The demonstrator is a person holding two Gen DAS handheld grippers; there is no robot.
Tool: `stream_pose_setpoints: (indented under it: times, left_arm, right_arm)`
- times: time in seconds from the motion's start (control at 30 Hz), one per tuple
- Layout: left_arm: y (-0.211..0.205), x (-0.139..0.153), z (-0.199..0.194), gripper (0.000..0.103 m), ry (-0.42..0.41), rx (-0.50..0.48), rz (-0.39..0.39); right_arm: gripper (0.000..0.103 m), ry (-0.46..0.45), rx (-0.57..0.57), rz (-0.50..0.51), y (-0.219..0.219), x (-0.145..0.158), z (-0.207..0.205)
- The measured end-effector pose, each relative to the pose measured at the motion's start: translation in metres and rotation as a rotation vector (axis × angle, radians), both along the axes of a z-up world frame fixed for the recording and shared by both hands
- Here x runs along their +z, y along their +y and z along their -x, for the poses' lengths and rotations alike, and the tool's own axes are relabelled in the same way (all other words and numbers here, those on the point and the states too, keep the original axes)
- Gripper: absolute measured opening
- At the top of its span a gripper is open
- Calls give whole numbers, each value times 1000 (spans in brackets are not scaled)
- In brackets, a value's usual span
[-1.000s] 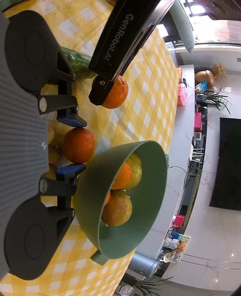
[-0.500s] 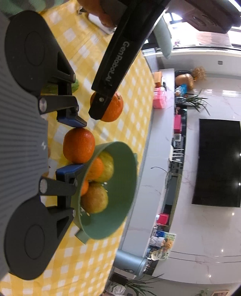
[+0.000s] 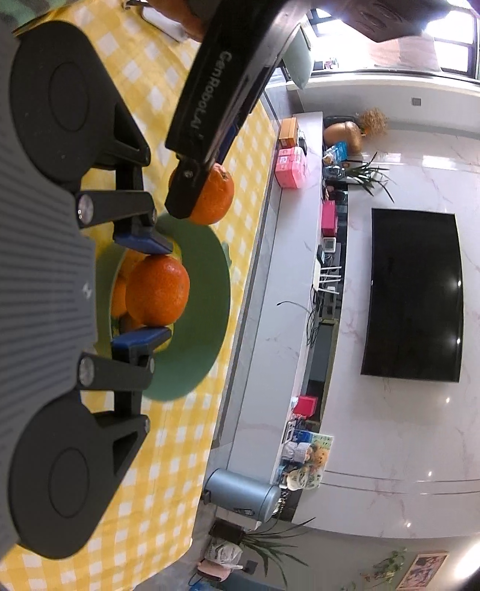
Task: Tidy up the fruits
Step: 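Carry both oranges over the green colander with the left and right grippers, then open both grippers to drop the oranges into the colander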
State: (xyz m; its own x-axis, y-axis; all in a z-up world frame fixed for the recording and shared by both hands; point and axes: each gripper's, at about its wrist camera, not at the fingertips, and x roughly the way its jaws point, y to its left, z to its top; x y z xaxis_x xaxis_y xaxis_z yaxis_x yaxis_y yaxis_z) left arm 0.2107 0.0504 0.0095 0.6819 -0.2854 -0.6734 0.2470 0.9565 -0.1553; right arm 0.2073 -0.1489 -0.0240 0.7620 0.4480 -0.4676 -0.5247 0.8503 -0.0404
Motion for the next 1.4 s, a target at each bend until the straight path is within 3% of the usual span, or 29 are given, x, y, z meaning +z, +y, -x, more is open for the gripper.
stream_pose_setpoints:
  times: [0.5,0.8,1.1,1.4]
  left_arm:
    - [-3,-34,-51,50,102,-31,3]
    - [-6,-41,-56,51,94,-56,28]
    - [-3,-40,-79,50,87,-21,-10]
    - [-11,-50,-87,51,108,-59,-55]
  right_arm:
    - [40,197,12,22,-15,-2,-83]
    - [40,289,85,132,3,-19,-114]
    - [40,333,148,265,19,-29,-133]
    - [40,390,200,369,27,-39,-140]
